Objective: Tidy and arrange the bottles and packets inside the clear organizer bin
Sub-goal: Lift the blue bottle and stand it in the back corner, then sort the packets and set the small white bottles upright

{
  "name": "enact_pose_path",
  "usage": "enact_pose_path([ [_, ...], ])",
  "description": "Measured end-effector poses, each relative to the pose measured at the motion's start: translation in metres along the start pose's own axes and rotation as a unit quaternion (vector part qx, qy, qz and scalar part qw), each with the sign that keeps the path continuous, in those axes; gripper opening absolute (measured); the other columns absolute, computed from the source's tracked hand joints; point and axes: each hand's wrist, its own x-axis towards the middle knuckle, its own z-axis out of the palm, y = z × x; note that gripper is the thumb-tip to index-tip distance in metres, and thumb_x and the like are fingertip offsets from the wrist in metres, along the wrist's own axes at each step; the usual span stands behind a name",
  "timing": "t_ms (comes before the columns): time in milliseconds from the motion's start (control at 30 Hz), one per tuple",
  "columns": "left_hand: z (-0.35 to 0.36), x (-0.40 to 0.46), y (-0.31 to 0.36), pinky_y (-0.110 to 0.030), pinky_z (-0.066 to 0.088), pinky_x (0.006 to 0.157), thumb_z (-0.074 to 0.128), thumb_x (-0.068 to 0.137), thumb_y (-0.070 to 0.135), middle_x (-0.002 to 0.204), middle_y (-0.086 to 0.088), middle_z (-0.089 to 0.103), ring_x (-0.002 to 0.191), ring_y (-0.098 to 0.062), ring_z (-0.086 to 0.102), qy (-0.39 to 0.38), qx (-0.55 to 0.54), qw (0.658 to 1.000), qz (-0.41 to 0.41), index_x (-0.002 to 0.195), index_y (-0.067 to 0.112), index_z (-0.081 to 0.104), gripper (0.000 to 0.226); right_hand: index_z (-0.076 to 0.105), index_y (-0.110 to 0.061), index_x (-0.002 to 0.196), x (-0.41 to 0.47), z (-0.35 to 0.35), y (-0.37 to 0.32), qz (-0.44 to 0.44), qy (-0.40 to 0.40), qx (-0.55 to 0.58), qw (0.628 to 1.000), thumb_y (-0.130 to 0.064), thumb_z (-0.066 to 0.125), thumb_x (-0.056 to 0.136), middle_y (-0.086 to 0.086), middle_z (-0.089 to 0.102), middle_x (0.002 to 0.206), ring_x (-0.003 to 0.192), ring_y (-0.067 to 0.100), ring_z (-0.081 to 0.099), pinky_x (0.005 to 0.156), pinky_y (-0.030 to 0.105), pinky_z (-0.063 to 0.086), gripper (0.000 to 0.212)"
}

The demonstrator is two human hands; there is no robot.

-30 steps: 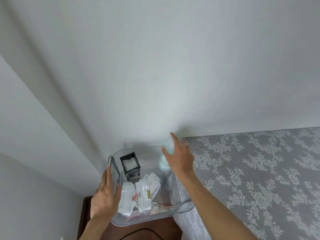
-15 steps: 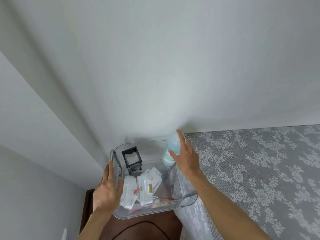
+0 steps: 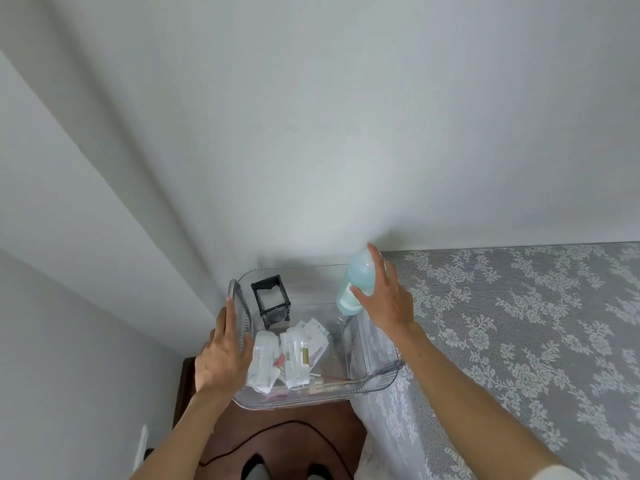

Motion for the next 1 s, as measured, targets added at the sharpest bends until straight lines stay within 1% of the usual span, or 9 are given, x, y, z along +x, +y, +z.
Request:
enact_pose_path([
  [133,-0.007,-0.002,0.007,-0.046,0.046,0.102,0.040,0.096,0.045,0.152,-0.007,0.038,0.132,-0.028,0.042,0.009,0.033,0.999,-0.009,0.155,0.016,0.007,0.073,0.004,-0.049,0.150,-0.012,-0.008,0.005,-0.002,0.002,0.010,1.000,-0.061,0.062,0.084,0.008,0.035,0.150,0.081,0.036,0.070,0.053,0.035,0.050,0.088],
  [233,-0.010,-0.012,0.010,-0.046,0.039,0.108,0.045,0.097,0.041,0.145,-0.014,0.045,0.136,-0.030,0.038,0.056,0.055,0.997,0.010,0.148,0.007,0.028,0.064,0.013,-0.044,0.151,-0.033,-0.011,0.006,-0.006,0.026,0.034,0.999,-0.061,0.054,0.089,0.006,0.030,0.152,0.081,0.031,0.070,0.057,0.038,0.055,0.076],
  [300,-0.008,-0.024,0.014,-0.046,0.041,0.106,0.042,0.096,0.040,0.142,-0.014,0.048,0.132,-0.031,0.043,0.079,0.070,0.993,0.052,0.144,0.007,0.037,0.058,0.029,-0.038,0.147,-0.053,-0.008,0.004,-0.035,0.060,0.059,0.996,-0.053,0.056,0.091,0.001,0.036,0.145,0.080,0.024,0.069,0.051,0.029,0.053,0.064],
  [367,-0.005,-0.035,0.021,-0.044,0.044,0.102,0.035,0.096,0.043,0.142,-0.012,0.049,0.126,-0.029,0.047,0.077,0.077,0.990,0.093,0.142,0.011,0.040,0.056,0.040,-0.035,0.140,-0.074,0.001,-0.003,-0.065,0.069,0.084,0.992,-0.049,0.056,0.092,-0.005,0.043,0.133,0.078,0.015,0.064,0.049,0.010,0.043,0.052],
  [433,-0.001,-0.040,0.030,-0.042,0.045,0.101,0.032,0.097,0.045,0.139,-0.008,0.051,0.123,-0.026,0.050,0.059,0.072,0.991,0.100,0.141,0.015,0.041,0.054,0.043,-0.035,0.135,-0.090,0.016,-0.012,-0.074,0.022,0.102,0.992,-0.048,0.053,0.094,-0.009,0.046,0.128,0.078,0.010,0.063,0.051,0.007,0.039,0.045],
  [533,0.008,-0.040,0.042,-0.040,0.047,0.100,0.032,0.100,0.049,0.137,-0.003,0.054,0.121,-0.023,0.054,0.004,0.056,0.996,0.065,0.141,0.018,0.043,0.053,0.042,-0.037,0.134,-0.098,0.042,-0.026,-0.043,-0.084,0.121,0.988,-0.045,0.052,0.096,-0.006,0.051,0.132,0.095,0.016,0.065,0.067,0.029,0.053,0.040],
  [700,0.024,-0.015,0.052,-0.044,0.056,0.085,0.030,0.101,0.048,0.140,-0.003,0.050,0.111,-0.027,0.062,-0.133,0.058,0.988,-0.045,0.144,0.022,0.034,0.051,0.042,-0.034,0.139,-0.080,0.083,-0.038,0.029,-0.230,0.103,0.967,-0.047,0.047,0.097,0.001,0.054,0.136,0.110,0.020,0.061,0.085,0.037,0.050,0.043],
  [900,0.058,0.017,0.038,-0.045,0.053,0.093,0.037,0.102,0.036,0.138,-0.012,0.050,0.120,-0.031,0.057,-0.183,0.040,0.977,-0.100,0.145,0.021,0.033,0.046,0.045,-0.041,0.136,-0.055,0.129,-0.046,0.091,-0.296,0.127,0.942,-0.052,0.045,0.094,0.000,0.060,0.132,0.108,0.021,0.061,0.079,0.035,0.045,0.043],
  [1000,0.071,0.027,0.029,-0.042,0.055,0.089,0.038,0.102,0.037,0.128,-0.012,0.055,0.112,-0.029,0.060,-0.183,0.047,0.977,-0.104,0.147,0.023,0.031,0.048,0.046,-0.041,0.136,-0.046,0.148,-0.049,0.093,-0.320,0.125,0.935,-0.054,0.044,0.095,-0.002,0.063,0.127,0.081,0.012,0.062,0.067,0.030,0.044,0.044],
])
